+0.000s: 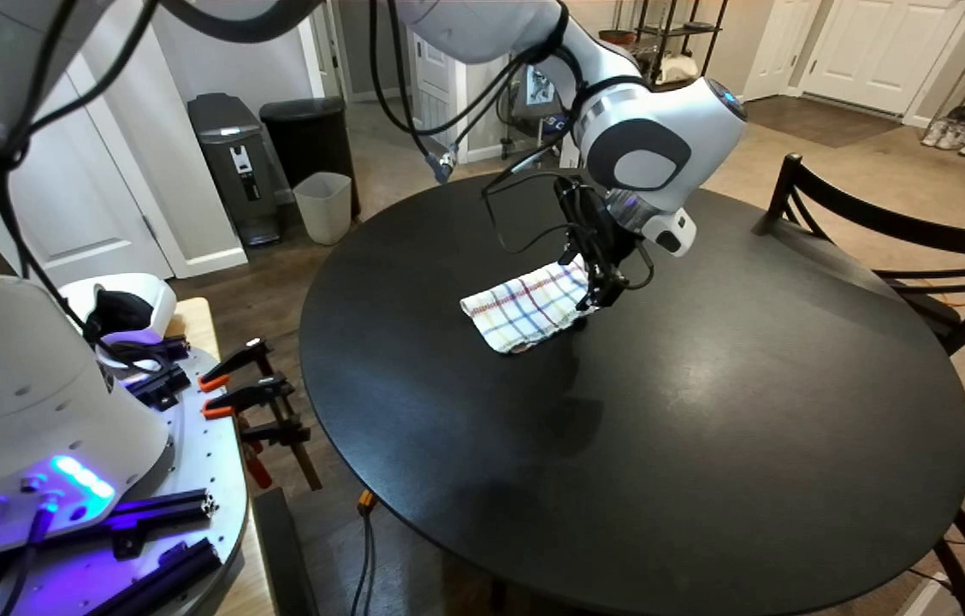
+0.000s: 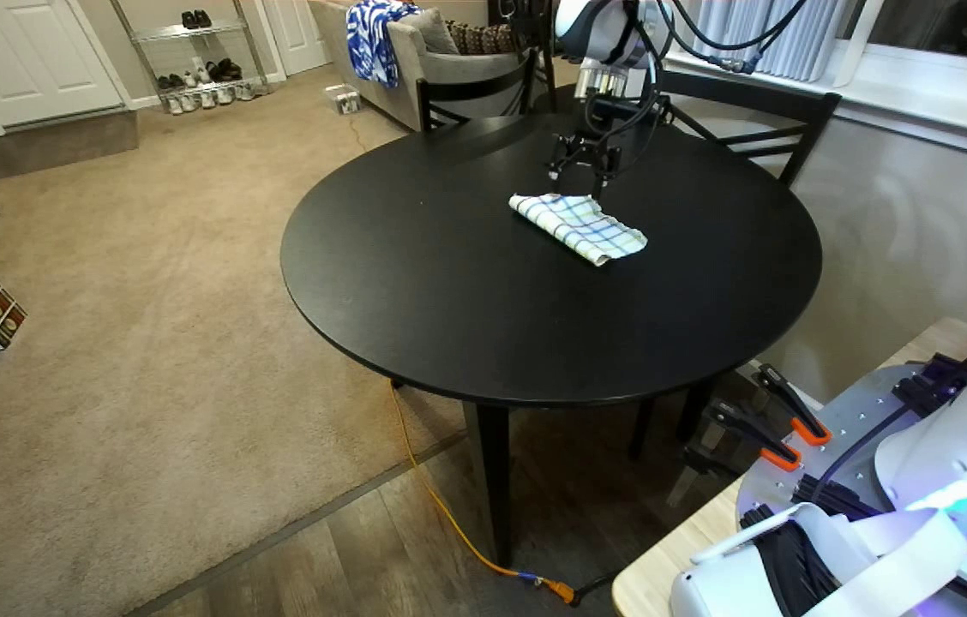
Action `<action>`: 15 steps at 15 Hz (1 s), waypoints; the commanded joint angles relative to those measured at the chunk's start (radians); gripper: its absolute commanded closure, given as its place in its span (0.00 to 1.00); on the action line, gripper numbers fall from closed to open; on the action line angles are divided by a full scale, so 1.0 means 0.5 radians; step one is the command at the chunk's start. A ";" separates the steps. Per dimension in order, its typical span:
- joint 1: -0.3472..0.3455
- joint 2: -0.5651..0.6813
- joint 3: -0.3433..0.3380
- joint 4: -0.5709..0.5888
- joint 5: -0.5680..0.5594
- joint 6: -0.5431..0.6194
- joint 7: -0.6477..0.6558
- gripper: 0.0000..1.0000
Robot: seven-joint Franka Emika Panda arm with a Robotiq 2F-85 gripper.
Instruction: Unfold the white towel.
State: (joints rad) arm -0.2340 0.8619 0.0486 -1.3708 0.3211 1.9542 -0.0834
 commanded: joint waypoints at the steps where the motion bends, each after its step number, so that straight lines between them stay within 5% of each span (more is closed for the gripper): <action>1: 0.029 -0.046 -0.054 -0.051 -0.027 0.039 0.014 0.00; 15: -0.006 0.062 -0.040 0.061 0.040 -0.051 0.009 0.00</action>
State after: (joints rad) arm -0.2216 0.8806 0.0141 -1.3659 0.3205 1.9603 -0.0834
